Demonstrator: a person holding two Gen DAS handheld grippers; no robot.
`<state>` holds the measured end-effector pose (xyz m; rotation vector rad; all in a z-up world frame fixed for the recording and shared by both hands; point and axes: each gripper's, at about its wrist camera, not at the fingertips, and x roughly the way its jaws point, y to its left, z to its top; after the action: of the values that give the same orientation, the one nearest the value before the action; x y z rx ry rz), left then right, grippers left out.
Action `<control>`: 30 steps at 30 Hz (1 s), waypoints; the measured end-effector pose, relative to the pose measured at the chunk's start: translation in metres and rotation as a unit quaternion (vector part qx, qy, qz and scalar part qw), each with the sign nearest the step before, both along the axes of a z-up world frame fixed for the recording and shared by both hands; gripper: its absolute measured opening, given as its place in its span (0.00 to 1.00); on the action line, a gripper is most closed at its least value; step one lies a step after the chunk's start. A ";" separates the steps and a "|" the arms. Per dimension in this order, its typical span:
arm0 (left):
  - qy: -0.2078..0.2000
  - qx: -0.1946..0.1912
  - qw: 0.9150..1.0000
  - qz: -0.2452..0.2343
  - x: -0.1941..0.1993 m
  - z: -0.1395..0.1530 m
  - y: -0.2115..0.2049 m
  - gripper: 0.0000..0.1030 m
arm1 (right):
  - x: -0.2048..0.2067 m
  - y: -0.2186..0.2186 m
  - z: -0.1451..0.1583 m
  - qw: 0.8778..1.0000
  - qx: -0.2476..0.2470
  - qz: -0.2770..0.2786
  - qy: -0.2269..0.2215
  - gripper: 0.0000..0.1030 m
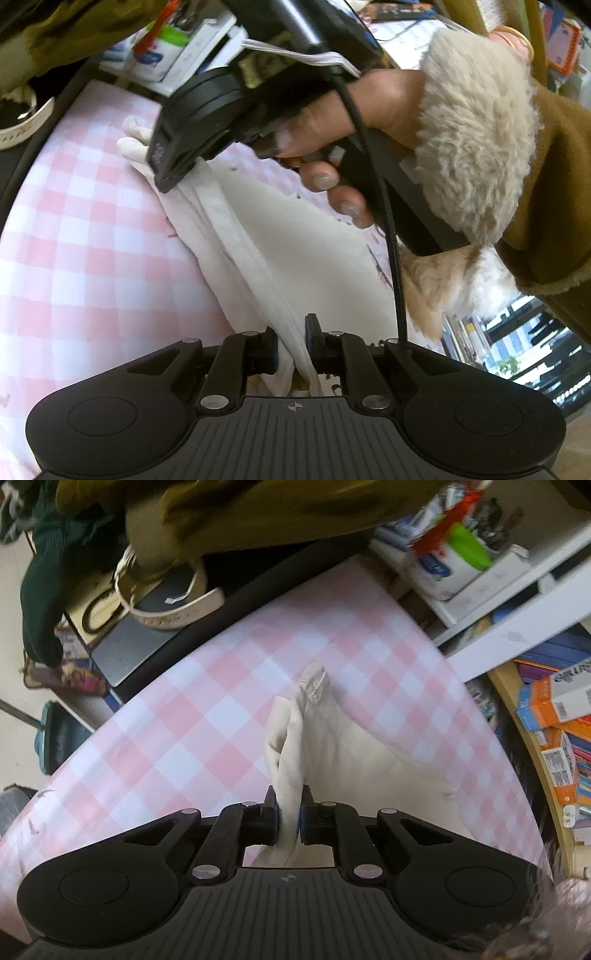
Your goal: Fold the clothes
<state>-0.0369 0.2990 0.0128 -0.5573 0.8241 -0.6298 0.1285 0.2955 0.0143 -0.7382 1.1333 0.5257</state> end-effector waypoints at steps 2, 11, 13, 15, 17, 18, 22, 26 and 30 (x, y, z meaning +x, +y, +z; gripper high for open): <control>-0.008 0.002 1.000 -0.008 0.002 0.004 -0.005 0.11 | 0.003 -0.011 0.010 1.000 0.009 -0.006 -0.006 0.08; -0.052 0.014 0.997 -0.050 0.007 0.027 -0.052 0.11 | 0.008 -0.071 0.050 0.998 0.039 -0.041 -0.041 0.08; -0.062 0.017 0.996 -0.057 0.008 0.033 -0.062 0.10 | 0.008 -0.086 0.057 0.997 0.045 -0.048 -0.050 0.08; -0.070 0.019 0.995 -0.062 0.009 0.038 -0.072 0.10 | 0.008 -0.099 0.063 0.996 0.051 -0.054 -0.058 0.08; -0.076 0.022 0.995 -0.067 0.010 0.041 -0.082 0.10 | 0.008 -0.114 0.071 0.994 0.060 -0.060 -0.065 0.08; -0.078 0.024 0.994 -0.069 0.011 0.042 -0.086 0.10 | 0.008 -0.120 0.073 0.994 0.063 -0.062 -0.069 0.08; -0.086 0.034 0.993 -0.076 0.019 0.044 -0.110 0.10 | 0.008 -0.149 0.082 0.991 0.079 -0.066 -0.081 0.08; -0.088 0.051 0.992 -0.070 0.021 0.052 -0.141 0.10 | 0.010 -0.182 0.086 0.989 0.096 -0.066 -0.087 0.08; -0.083 0.067 0.993 -0.054 0.020 0.059 -0.174 0.10 | 0.013 -0.219 0.085 0.988 0.117 -0.056 -0.088 0.08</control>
<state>-0.0173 0.1250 0.0719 -0.3344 0.7359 -0.7040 0.1412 0.0767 0.0997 -0.5040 0.9238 0.4790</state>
